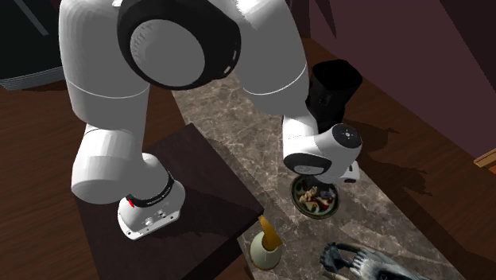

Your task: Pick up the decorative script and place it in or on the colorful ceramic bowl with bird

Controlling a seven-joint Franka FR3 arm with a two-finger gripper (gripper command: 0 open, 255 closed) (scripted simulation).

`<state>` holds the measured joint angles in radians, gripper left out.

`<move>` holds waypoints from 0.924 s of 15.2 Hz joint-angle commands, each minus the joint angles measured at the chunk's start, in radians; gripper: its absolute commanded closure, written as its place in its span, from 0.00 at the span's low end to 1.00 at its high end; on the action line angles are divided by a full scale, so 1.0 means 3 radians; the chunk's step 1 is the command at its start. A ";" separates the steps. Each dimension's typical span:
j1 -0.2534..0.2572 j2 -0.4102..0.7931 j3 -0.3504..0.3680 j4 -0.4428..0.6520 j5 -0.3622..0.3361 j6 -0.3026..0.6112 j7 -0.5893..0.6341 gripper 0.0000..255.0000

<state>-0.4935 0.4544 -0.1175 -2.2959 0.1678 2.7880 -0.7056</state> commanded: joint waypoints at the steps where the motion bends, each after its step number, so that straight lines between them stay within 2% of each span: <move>1: -0.0023 0.0089 0.0026 0.0025 0.0025 0.0066 -0.0023 1.00; 11: -0.0041 0.0166 0.0048 0.0047 0.0044 0.0122 -0.0038 1.00; 12: -0.0041 0.0166 0.0048 0.0047 0.0043 0.0122 -0.0038 0.00; 14: -0.0041 0.0166 0.0048 0.0047 0.0043 0.0122 -0.0038 0.00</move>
<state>-0.5058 0.5043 -0.1031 -2.2818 0.1808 2.8246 -0.7170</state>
